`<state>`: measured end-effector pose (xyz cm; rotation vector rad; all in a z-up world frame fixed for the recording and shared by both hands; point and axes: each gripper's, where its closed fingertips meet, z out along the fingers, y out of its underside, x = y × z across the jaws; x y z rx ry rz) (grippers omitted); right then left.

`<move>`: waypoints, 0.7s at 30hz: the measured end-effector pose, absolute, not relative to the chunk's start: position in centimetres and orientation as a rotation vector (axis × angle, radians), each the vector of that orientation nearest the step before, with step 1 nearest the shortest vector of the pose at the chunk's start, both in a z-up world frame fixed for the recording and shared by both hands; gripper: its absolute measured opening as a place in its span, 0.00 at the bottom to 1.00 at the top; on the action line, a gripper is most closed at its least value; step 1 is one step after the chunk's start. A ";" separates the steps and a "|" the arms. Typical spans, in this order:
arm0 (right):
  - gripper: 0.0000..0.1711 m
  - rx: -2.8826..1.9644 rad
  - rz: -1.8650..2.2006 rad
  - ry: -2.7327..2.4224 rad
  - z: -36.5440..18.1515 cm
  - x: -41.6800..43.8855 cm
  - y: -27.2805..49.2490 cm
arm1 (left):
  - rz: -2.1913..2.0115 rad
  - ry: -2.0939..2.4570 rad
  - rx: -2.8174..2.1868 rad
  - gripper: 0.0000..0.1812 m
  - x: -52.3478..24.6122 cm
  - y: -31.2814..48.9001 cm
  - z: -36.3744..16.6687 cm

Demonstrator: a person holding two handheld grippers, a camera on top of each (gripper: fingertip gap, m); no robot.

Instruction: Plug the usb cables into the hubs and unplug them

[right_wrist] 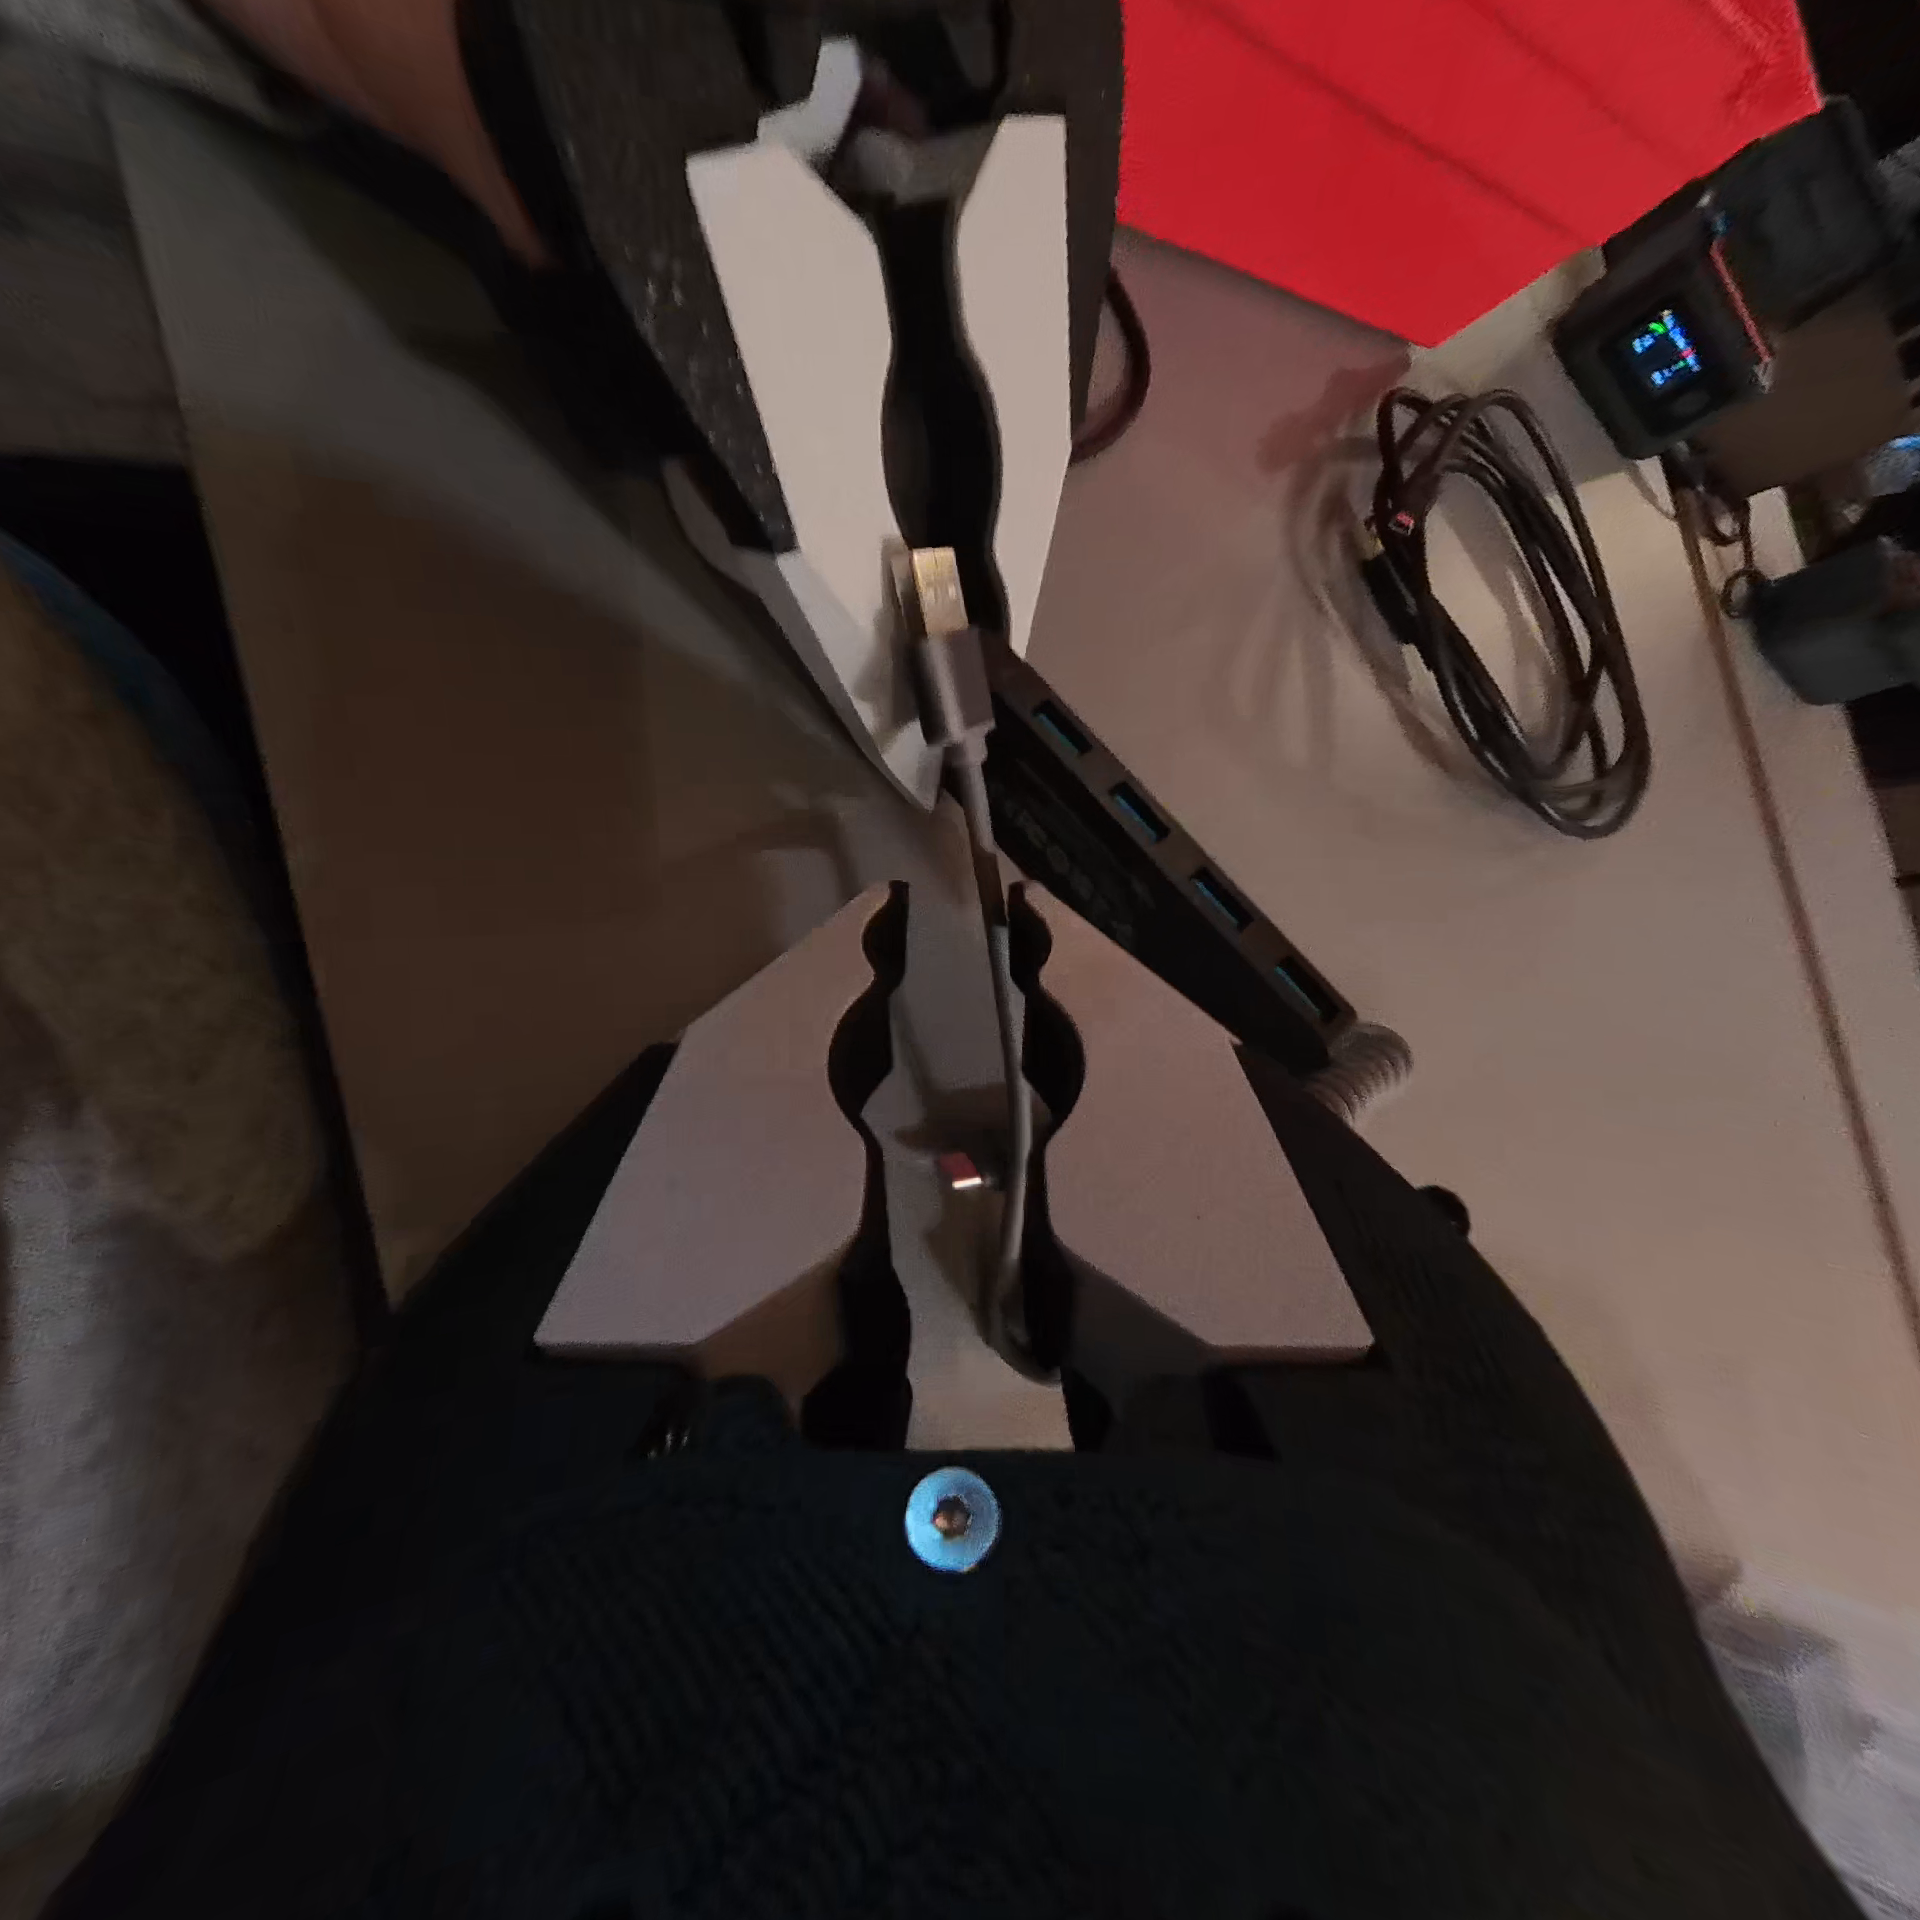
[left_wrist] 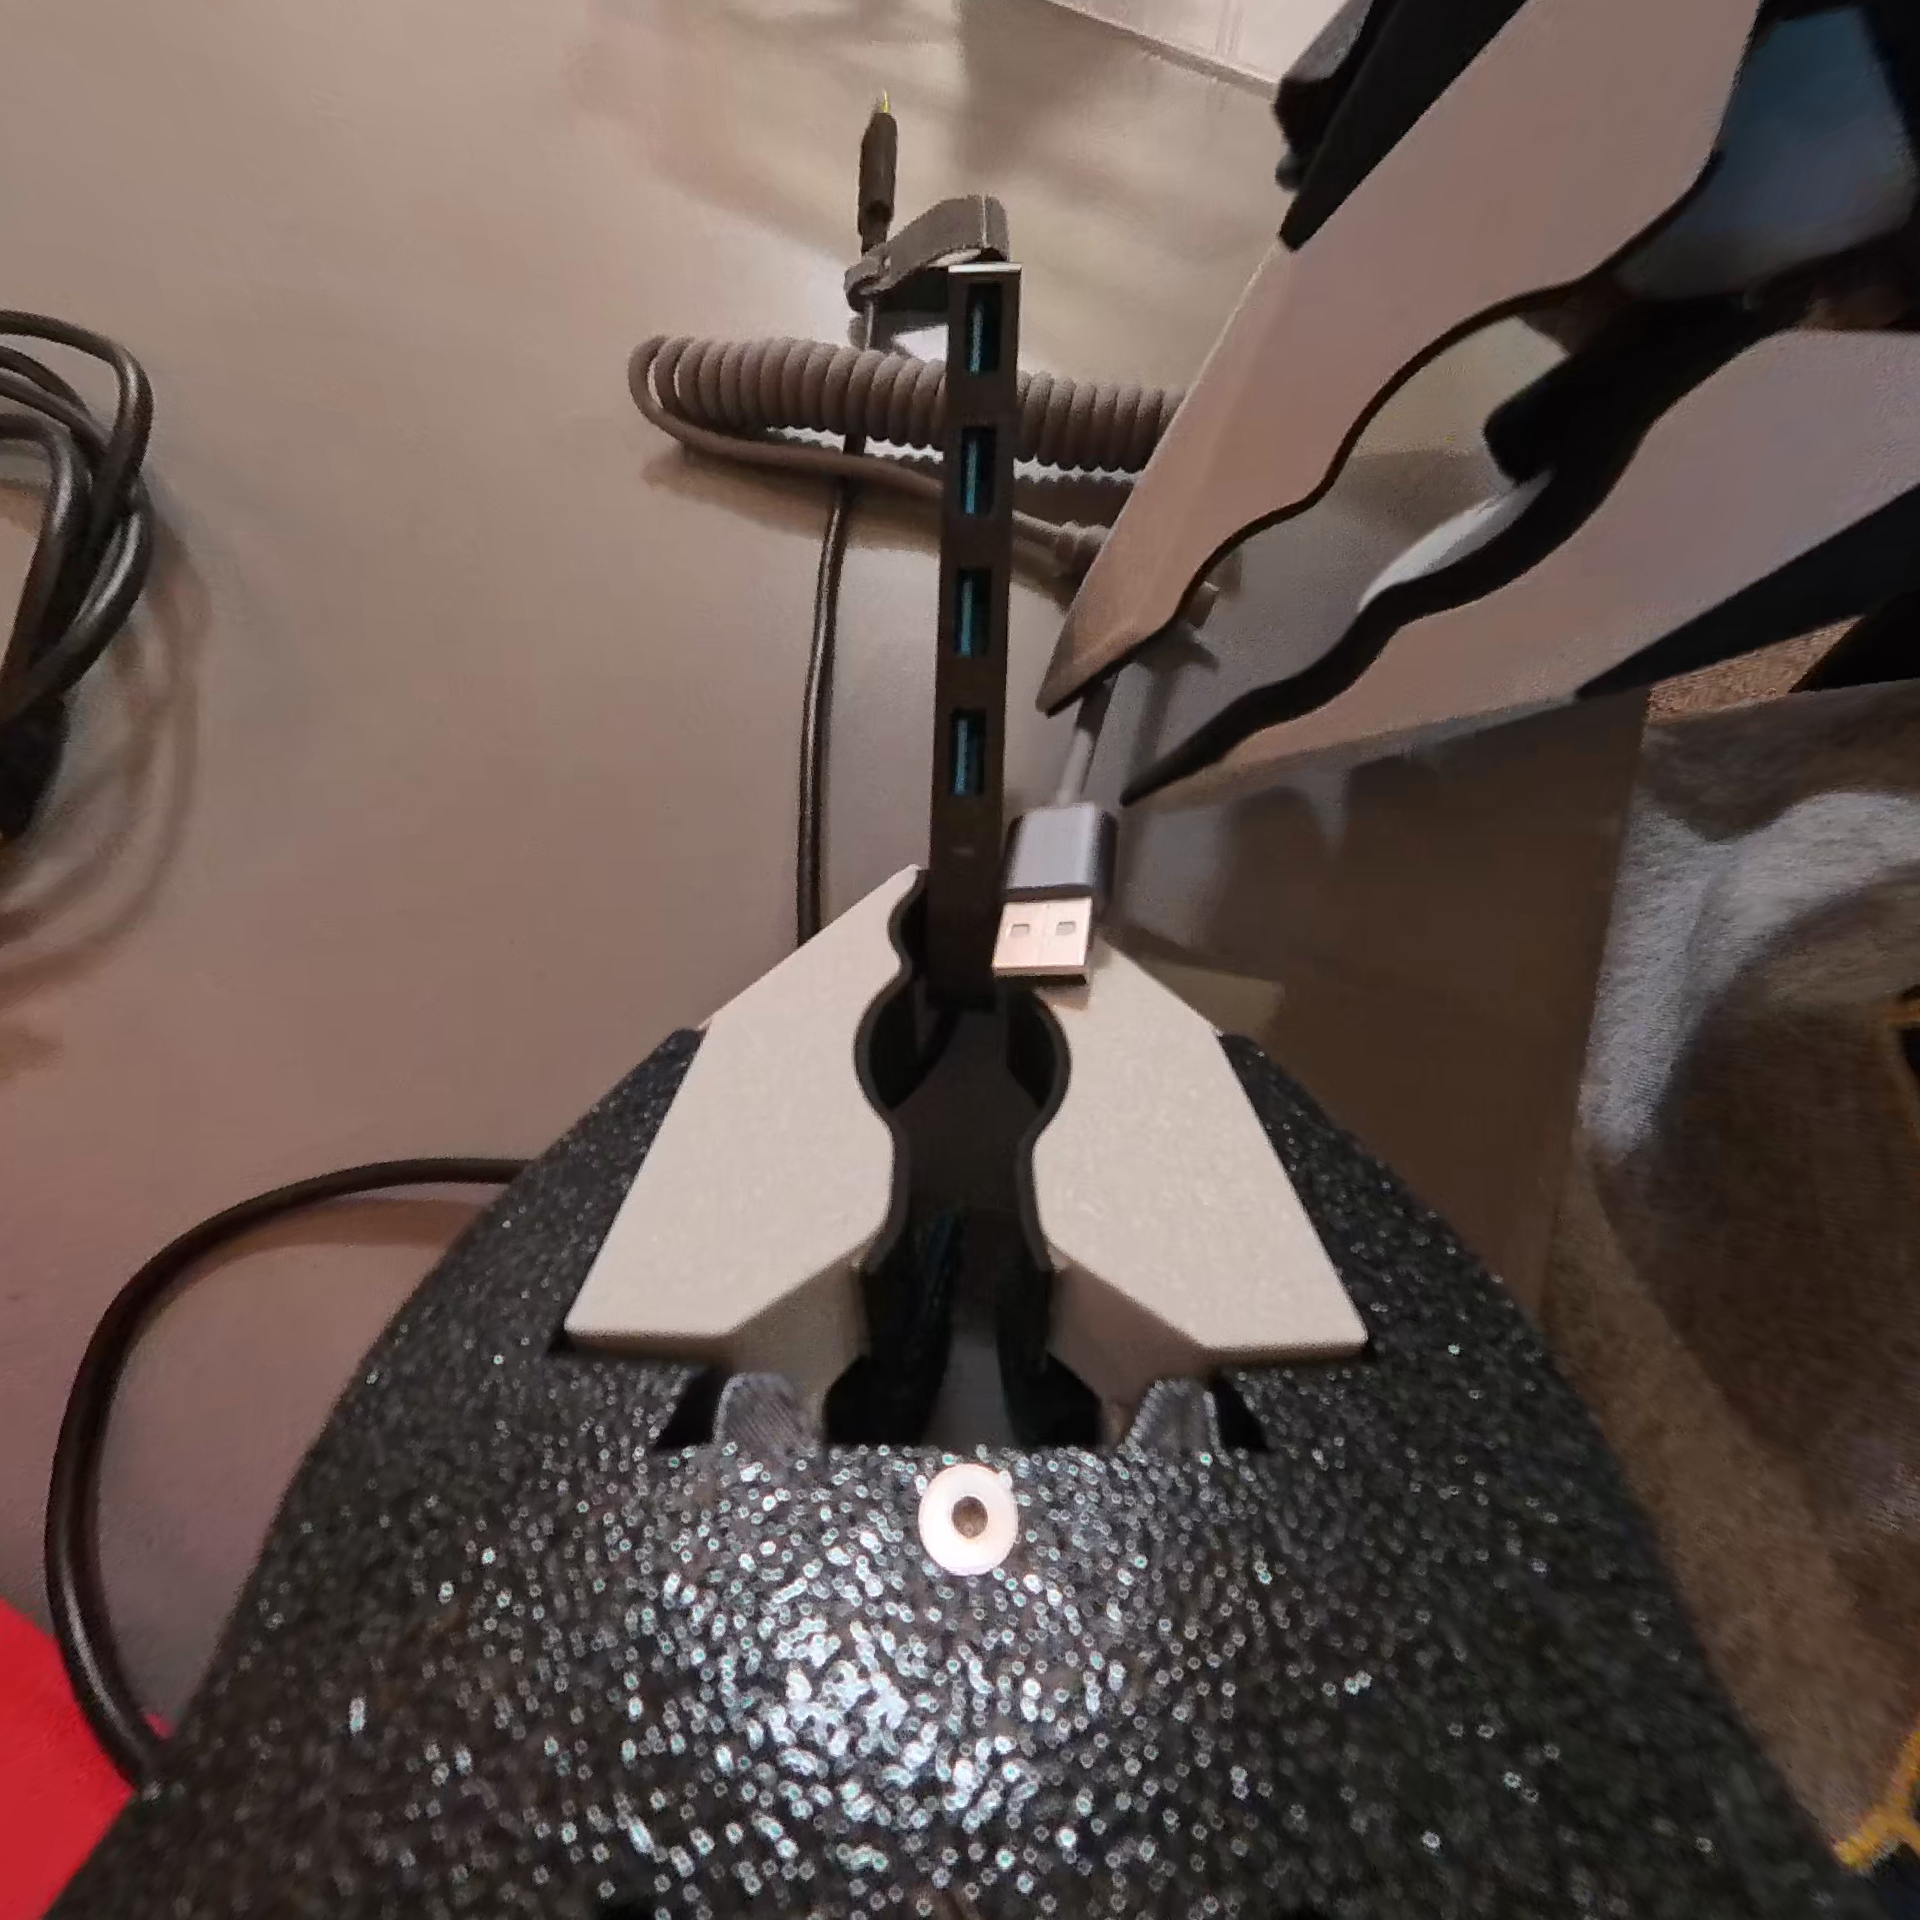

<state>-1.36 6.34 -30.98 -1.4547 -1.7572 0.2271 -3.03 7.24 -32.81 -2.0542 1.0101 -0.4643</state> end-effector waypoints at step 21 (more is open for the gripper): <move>0.01 -0.784 -0.388 -1.650 -25.2 0.1 8.2 | -0.560 0.989 -2.131 0.05 -3.0 6.8 -32.9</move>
